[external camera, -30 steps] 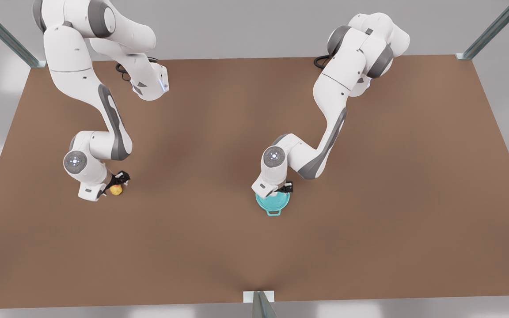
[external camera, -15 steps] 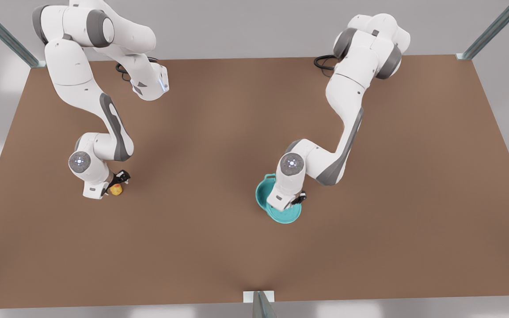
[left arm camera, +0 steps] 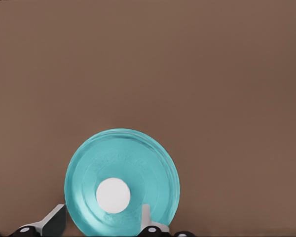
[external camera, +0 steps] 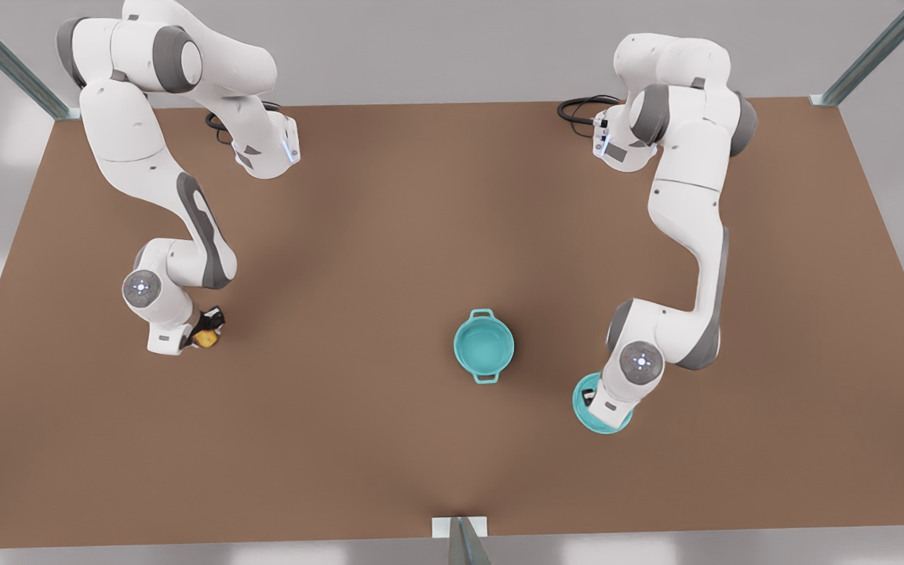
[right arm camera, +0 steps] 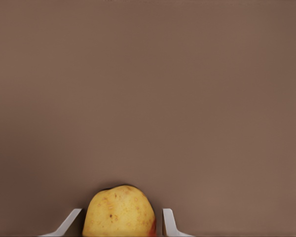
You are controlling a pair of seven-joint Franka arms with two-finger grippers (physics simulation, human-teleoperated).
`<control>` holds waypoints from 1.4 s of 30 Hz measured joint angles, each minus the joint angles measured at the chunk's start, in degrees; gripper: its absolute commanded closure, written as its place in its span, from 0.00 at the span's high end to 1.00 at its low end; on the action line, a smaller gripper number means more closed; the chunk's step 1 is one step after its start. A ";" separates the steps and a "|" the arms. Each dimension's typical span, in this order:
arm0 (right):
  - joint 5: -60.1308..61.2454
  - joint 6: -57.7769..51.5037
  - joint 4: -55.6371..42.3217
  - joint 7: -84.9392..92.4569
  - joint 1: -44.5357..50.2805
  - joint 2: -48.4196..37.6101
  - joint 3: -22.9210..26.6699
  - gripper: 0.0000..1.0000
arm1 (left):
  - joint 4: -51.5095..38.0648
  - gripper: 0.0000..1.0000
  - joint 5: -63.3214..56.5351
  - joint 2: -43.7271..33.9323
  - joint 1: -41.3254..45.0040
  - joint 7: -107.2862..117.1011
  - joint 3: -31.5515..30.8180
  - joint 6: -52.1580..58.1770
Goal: Open the pot lid and put the potato into the pot
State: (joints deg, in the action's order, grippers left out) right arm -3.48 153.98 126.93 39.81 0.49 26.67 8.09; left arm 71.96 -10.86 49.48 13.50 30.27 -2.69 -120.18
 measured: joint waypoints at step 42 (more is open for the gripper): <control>7.04 -23.44 -17.29 2.64 6.05 -9.05 -17.11 0.52 | 17.14 1.00 12.63 -35.91 -13.20 -29.13 0.15 22.73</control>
State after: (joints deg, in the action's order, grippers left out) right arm 3.56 130.54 109.65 42.45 6.54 17.63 -9.02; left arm 89.10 1.76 13.56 0.30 1.14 -2.54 -97.45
